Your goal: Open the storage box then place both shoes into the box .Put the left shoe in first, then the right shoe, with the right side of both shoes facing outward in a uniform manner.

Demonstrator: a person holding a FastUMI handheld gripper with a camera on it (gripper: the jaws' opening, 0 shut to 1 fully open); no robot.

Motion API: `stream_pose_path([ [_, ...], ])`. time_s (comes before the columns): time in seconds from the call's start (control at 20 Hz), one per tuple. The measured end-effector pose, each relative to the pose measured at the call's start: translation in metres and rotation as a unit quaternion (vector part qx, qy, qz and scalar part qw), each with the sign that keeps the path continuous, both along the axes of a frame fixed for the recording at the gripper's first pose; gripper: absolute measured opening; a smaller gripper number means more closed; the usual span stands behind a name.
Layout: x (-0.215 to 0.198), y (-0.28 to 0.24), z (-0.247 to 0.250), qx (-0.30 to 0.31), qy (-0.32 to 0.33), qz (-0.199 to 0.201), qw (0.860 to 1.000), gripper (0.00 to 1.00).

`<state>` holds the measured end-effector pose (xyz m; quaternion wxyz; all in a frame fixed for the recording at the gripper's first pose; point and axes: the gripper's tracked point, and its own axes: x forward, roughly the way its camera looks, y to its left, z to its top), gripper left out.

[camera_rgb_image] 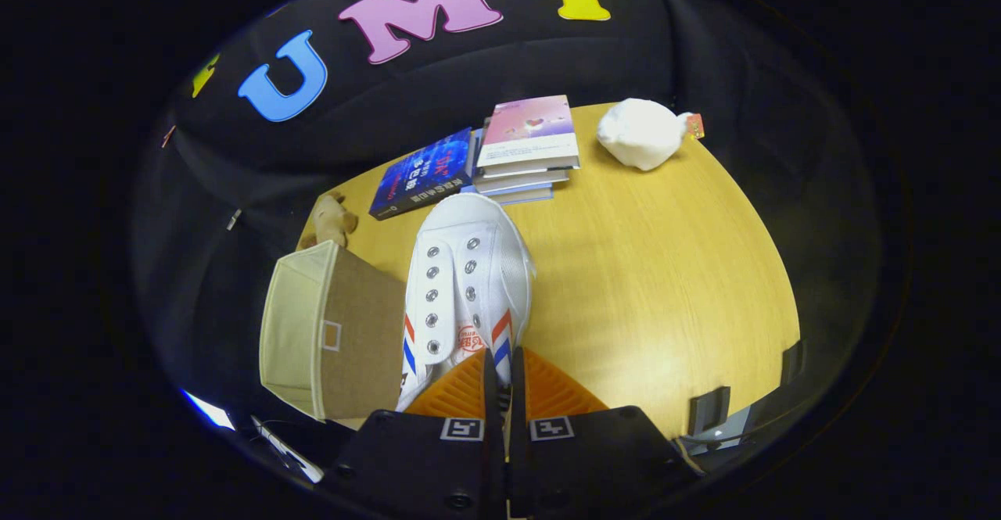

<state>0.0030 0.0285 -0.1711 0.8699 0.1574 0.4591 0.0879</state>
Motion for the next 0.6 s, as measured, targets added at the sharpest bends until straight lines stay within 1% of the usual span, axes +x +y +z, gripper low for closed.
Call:
stream_pose_path([
  [0.2,-0.002,0.060,0.032,0.038,-0.005,0.000,0.999,0.07],
  [0.35,-0.007,0.105,0.051,0.055,-0.006,0.013,0.998,0.06],
  [0.6,-0.014,0.180,0.059,0.076,0.004,0.036,0.996,0.06],
])
